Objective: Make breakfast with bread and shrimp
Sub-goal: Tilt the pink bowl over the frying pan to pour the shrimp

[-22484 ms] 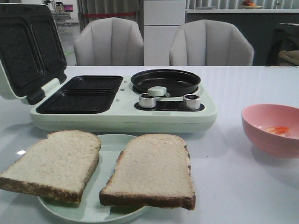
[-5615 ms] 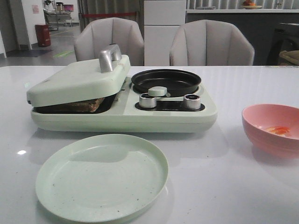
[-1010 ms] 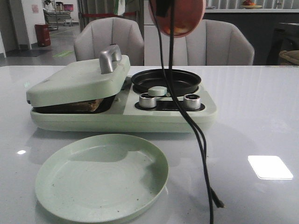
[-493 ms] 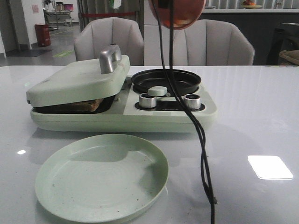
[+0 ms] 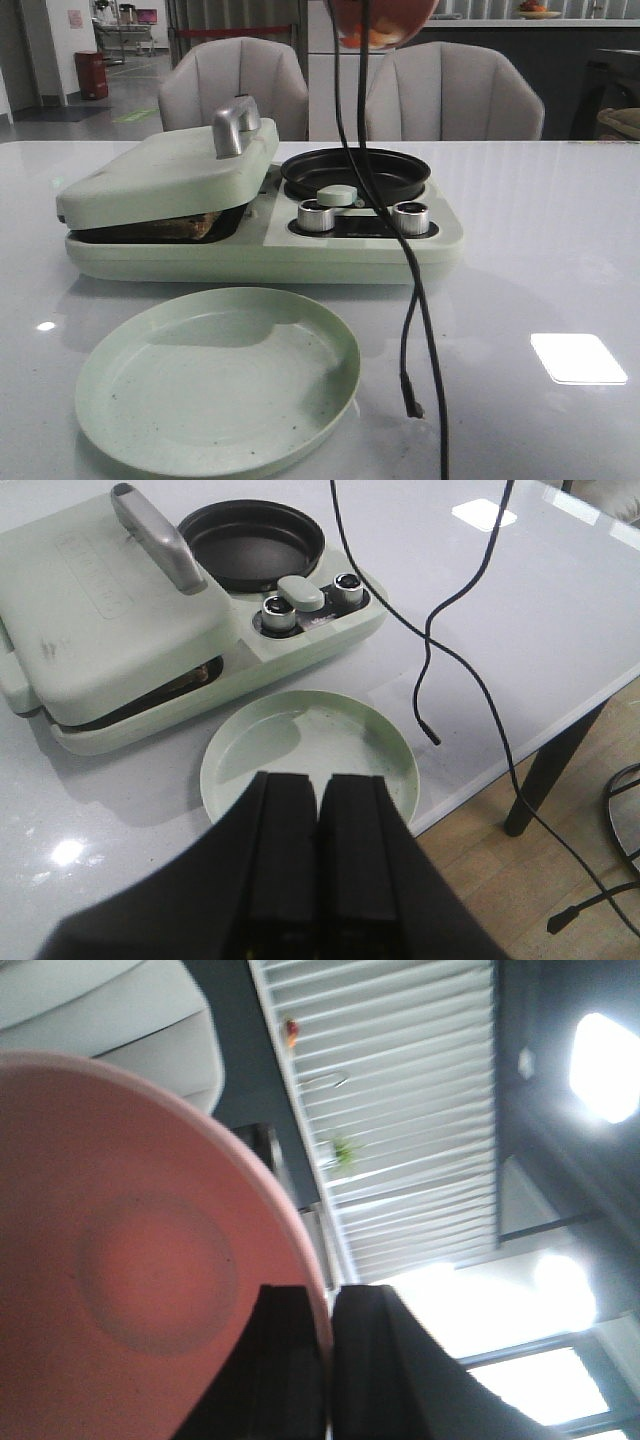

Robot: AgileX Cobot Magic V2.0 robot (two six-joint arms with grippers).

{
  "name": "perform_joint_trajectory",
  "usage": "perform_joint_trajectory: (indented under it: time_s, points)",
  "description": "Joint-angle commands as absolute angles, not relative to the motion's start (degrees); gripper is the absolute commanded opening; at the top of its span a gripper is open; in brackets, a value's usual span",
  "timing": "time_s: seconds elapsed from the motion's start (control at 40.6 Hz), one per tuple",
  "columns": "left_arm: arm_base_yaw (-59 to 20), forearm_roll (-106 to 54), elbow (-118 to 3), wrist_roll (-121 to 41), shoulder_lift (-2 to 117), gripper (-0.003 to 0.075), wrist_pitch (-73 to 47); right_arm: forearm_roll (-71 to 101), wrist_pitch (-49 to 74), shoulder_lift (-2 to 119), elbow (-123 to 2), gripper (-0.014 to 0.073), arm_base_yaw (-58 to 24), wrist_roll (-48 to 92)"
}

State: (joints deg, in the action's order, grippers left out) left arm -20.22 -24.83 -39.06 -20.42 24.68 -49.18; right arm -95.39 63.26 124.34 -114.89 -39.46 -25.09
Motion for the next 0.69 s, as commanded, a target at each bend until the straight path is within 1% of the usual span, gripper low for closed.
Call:
perform_joint_trajectory:
  time_s: [0.0, 0.074, 0.271, 0.542, 0.665]
  points:
    - [-20.04, -26.37, -40.5, -19.87, 24.99, 0.0102, -44.8, -97.41, 63.11, 123.18, -113.52, 0.0045, -39.3, -27.35]
    - [-20.04, -26.37, -40.5, -19.87, 24.99, 0.0102, -44.8, -103.36, 64.35, 126.08, -112.15, 0.0045, -39.3, -27.35]
    - [-20.04, -26.37, -40.5, -19.87, 24.99, 0.0101, -44.8, -103.84, 66.91, 127.99, -113.02, 0.0045, -39.37, -26.24]
    - [-20.04, -26.37, -40.5, -19.87, 24.99, 0.0102, -44.66, -103.48, 68.32, 124.3, -113.06, 0.0045, -39.37, -27.24]
    - [-20.04, -26.37, -40.5, -19.87, 24.99, 0.0101, -44.29, -97.19, 69.76, 119.77, -113.06, 0.0045, -39.26, -27.44]
